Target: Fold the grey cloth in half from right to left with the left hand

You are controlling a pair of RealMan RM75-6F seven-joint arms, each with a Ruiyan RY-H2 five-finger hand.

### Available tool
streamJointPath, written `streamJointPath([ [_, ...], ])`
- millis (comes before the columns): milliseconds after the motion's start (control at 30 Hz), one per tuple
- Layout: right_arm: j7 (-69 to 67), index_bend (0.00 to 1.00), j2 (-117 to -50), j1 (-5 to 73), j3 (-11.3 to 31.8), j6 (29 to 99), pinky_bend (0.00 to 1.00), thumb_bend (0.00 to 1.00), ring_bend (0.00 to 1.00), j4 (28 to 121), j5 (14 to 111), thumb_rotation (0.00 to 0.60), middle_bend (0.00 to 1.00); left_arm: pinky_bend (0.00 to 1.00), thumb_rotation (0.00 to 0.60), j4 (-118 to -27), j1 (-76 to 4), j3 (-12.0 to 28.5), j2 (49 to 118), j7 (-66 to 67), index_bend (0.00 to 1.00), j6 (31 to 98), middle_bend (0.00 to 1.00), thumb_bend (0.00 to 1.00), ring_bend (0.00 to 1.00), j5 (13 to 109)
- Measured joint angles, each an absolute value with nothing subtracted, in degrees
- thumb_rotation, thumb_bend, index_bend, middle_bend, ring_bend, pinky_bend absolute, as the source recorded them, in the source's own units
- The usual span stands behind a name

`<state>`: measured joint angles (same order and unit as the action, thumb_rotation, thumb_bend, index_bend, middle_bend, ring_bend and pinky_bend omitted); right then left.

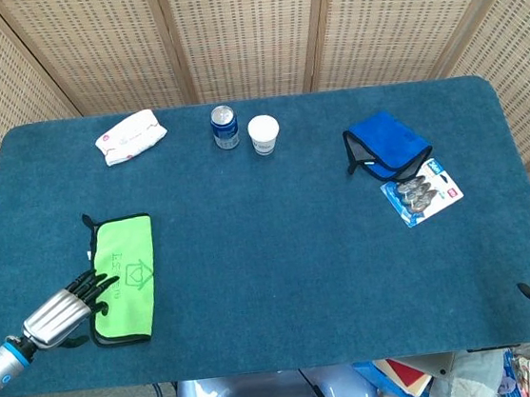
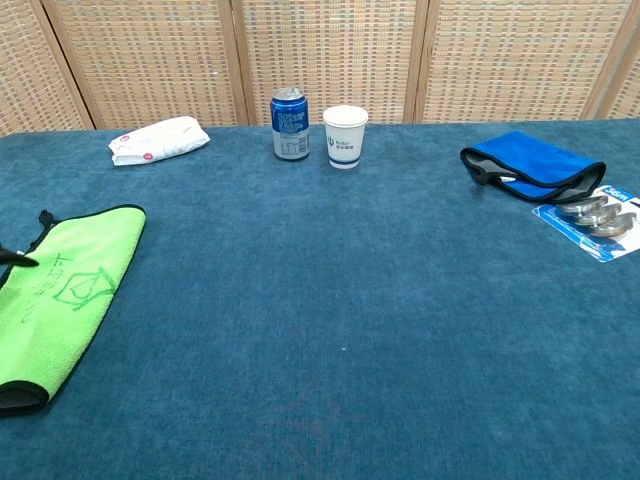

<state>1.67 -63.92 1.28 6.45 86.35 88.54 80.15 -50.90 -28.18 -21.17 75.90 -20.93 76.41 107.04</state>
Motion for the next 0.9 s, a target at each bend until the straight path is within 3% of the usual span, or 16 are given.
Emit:
streamJointPath([
  [300,1.21,0.05,-63.89,1.45,6.28,85.84,0.0,0.0,0.0,88.32,80.34,0.6,0.0,0.0,0.6,-50.69,-23.9,-20.08,79.06,-20.4,0.46,77.53,0.0,0.22,0.0,105.54],
  [900,0.3,0.05,-63.69,1.51,6.43,85.36,0.0,0.0,0.0,88.01,79.83,0.6,0.0,0.0,0.6,-45.22,-22.91,-18.46,83.65,-21.96,0.52,78.01,0.0,0.22,0.0,106.55],
])
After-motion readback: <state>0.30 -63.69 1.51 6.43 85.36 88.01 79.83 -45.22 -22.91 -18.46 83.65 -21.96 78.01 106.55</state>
